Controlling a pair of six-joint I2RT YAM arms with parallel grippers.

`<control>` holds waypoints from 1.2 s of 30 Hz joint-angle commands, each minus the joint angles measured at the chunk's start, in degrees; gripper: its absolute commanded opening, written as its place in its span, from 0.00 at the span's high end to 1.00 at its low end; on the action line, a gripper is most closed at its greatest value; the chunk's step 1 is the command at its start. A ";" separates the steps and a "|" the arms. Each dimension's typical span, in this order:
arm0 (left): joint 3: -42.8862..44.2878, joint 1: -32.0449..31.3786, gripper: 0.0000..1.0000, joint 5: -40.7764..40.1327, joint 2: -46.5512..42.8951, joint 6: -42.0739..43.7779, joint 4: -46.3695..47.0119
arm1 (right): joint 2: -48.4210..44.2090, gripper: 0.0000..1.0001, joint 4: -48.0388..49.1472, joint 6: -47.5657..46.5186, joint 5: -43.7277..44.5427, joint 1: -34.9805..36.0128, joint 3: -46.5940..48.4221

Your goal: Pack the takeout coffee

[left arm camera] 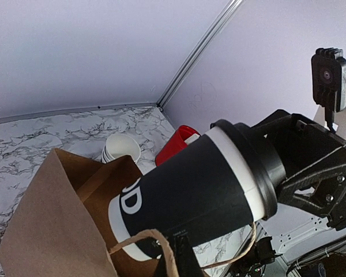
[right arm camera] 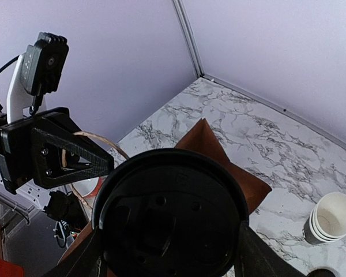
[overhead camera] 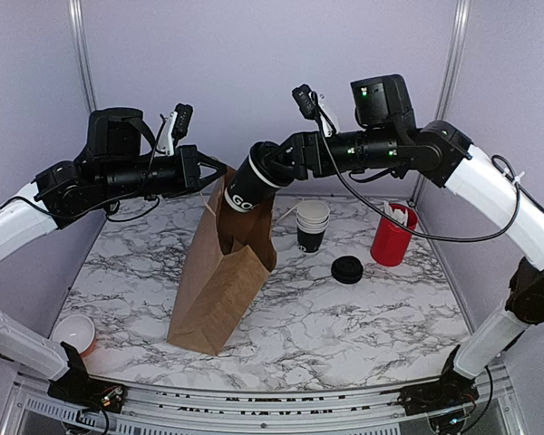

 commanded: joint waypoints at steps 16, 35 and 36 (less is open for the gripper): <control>-8.45 -0.24 1.00 1.45 -1.99 -5.86 15.31 | 1.49 0.33 -7.48 -0.76 -0.47 1.94 -4.56; -5.17 -5.16 1.00 3.26 6.06 -7.98 26.00 | 2.46 0.36 -1.60 2.65 -0.25 2.24 -12.85; -4.47 -5.52 1.00 3.22 6.46 -7.98 26.20 | 2.16 0.36 -1.48 2.76 -0.05 2.23 -12.66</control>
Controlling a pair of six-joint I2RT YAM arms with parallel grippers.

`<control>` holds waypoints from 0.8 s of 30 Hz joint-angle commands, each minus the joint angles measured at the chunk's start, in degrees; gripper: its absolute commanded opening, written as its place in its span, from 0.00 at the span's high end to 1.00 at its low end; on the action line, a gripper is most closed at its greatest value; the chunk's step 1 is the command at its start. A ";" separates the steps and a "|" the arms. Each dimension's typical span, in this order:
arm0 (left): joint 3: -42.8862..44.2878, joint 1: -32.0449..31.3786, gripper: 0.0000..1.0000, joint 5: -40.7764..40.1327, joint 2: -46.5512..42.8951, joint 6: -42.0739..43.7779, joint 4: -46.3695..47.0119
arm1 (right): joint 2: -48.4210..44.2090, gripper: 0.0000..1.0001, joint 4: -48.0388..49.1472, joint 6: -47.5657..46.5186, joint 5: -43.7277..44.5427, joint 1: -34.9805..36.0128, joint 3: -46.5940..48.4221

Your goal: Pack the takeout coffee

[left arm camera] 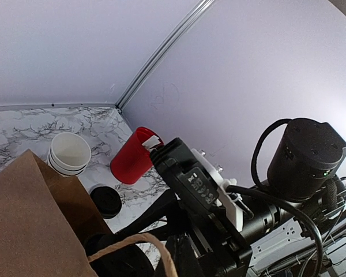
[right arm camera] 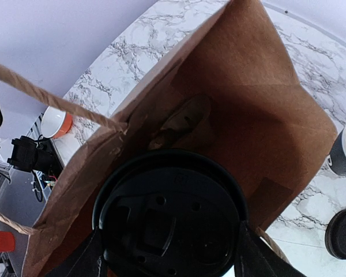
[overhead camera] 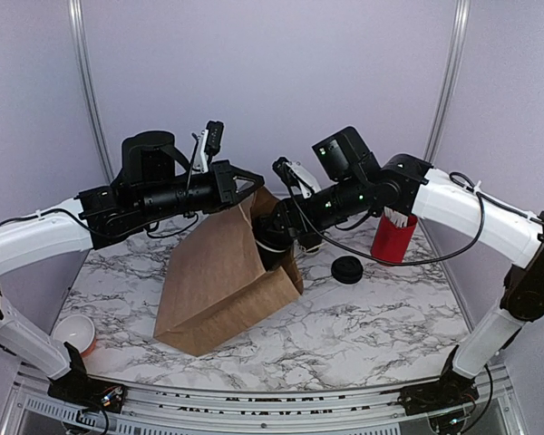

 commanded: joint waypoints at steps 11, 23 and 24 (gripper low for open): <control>13.08 -4.37 1.00 0.79 7.52 -0.41 11.79 | -0.38 0.35 -6.09 -1.39 4.28 -0.05 11.80; -7.04 -4.81 1.00 -7.75 0.55 -5.02 25.89 | 3.01 0.36 -12.15 -3.20 6.48 1.75 11.21; -8.70 -4.81 1.00 -7.98 -0.45 -5.44 26.15 | 3.44 0.36 -12.28 -3.20 6.49 2.19 11.27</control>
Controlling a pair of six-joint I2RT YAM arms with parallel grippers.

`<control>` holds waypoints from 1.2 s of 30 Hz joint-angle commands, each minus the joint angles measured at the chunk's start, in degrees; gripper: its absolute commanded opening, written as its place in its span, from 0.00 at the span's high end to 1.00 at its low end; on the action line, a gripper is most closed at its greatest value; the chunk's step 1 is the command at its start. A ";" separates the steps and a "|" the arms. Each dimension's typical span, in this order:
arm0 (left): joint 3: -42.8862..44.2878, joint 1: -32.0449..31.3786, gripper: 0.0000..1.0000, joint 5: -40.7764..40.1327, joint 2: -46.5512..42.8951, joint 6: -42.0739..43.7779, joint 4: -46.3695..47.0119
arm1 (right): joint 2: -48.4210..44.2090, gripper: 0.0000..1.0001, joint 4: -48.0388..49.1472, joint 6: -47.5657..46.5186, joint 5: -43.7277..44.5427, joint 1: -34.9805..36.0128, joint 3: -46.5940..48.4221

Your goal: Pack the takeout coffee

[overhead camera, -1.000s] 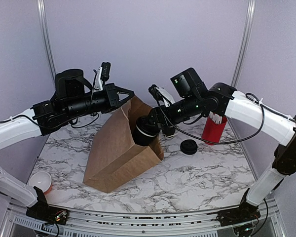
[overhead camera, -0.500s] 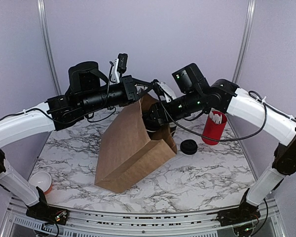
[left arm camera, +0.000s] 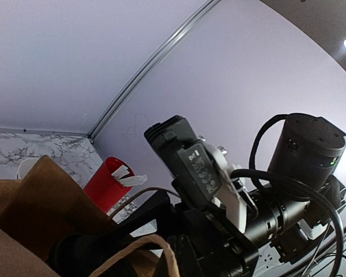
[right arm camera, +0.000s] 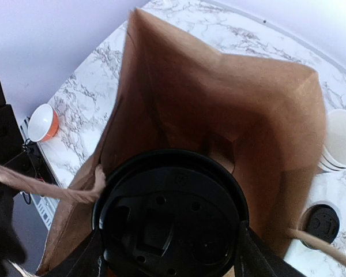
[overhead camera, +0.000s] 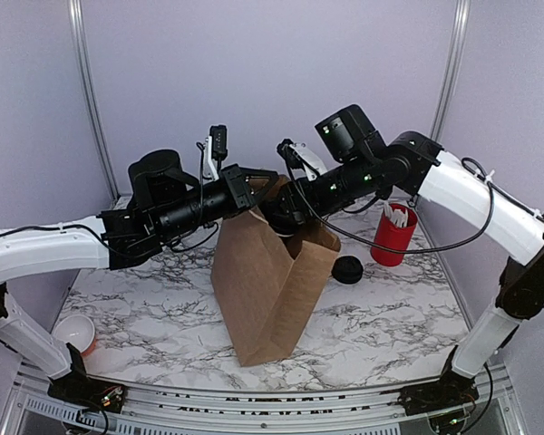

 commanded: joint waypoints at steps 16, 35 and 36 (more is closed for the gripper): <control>-18.95 -0.16 1.00 -7.69 -18.71 -0.75 6.29 | 9.78 0.36 -5.85 -0.65 3.24 7.38 3.07; -21.75 -0.16 1.00 -8.22 -22.46 0.85 4.55 | 16.91 0.36 -10.13 -2.48 9.88 10.98 3.82; -21.84 -0.16 1.00 -8.24 -22.60 0.78 4.50 | 17.04 0.36 -10.32 -2.61 9.90 10.98 3.72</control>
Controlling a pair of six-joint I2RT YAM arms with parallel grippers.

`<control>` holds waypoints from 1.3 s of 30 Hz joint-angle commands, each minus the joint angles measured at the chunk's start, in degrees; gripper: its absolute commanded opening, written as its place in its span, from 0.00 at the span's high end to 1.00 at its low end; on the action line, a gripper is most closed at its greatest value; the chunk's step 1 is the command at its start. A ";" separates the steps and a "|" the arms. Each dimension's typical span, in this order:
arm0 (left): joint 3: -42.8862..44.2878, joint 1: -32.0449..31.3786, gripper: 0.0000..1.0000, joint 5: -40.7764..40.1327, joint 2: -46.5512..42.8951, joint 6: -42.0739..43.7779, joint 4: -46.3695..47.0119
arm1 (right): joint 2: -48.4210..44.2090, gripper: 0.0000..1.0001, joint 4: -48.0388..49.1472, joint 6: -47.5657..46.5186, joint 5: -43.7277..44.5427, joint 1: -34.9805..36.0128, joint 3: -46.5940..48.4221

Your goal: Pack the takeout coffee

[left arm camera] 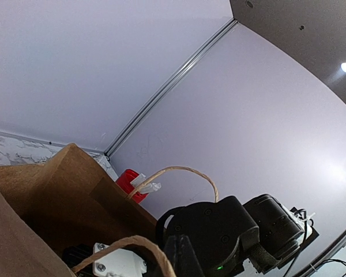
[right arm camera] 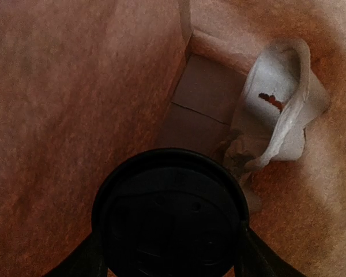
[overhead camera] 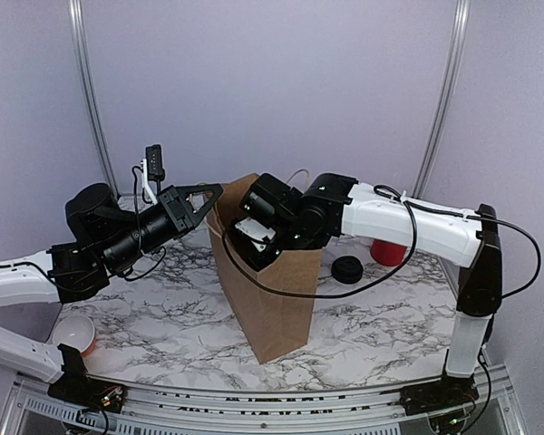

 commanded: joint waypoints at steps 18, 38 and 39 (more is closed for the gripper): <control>0.21 -0.15 1.00 -0.33 -1.46 1.10 -0.21 | 1.82 0.33 -2.44 -2.00 2.74 0.81 0.45; 1.09 -0.16 1.00 0.07 -1.00 1.29 -1.01 | 1.61 0.14 -3.83 -1.67 3.77 1.43 4.58; 1.10 -0.16 1.00 0.07 -1.00 1.31 -1.01 | 1.52 0.04 -3.83 -1.66 3.79 1.50 4.80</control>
